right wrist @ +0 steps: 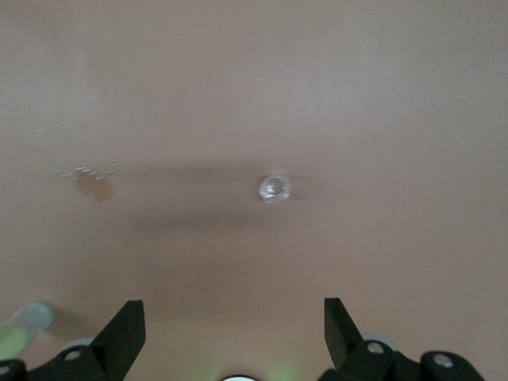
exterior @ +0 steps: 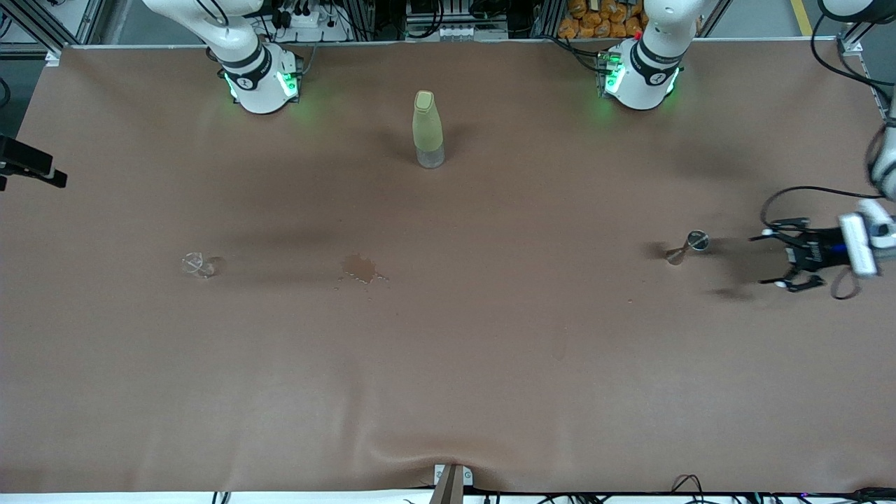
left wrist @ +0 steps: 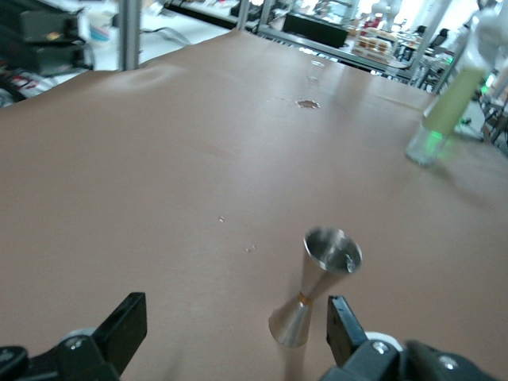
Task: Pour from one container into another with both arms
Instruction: 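Withdraw the right gripper while the left gripper sets down the jigger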
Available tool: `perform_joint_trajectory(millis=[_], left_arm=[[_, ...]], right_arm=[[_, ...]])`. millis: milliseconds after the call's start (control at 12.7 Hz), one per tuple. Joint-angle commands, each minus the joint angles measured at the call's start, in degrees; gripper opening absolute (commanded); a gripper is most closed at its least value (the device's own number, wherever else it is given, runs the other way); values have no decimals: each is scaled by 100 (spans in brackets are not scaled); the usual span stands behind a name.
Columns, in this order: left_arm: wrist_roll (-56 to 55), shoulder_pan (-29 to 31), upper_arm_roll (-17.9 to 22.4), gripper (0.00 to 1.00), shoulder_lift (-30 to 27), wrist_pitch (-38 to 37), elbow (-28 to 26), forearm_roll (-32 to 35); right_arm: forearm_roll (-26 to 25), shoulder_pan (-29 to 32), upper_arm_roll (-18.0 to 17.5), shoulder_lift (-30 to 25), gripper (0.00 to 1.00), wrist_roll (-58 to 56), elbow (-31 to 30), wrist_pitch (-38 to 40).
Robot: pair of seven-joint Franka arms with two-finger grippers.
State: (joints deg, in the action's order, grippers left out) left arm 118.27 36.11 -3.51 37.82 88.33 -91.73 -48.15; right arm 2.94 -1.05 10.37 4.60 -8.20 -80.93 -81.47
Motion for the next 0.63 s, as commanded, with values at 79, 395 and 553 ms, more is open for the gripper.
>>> perform_joint_trajectory(millis=[79,395,553], left_arm=[[-2162,-147,-97,100,-529,-263,717,446],[-4928,-841,-123,100,-1057,-255,1191,999],[-6702,-1306,-124,100,-1346,-255,1298,1569]], right_arm=[[-285,-220,36,-900,100,231,-1303,-976],[-153,-272,53,-899,100,240,-1232,-1047],[-57,-361,53,-899,100,249,-1215,-1108]])
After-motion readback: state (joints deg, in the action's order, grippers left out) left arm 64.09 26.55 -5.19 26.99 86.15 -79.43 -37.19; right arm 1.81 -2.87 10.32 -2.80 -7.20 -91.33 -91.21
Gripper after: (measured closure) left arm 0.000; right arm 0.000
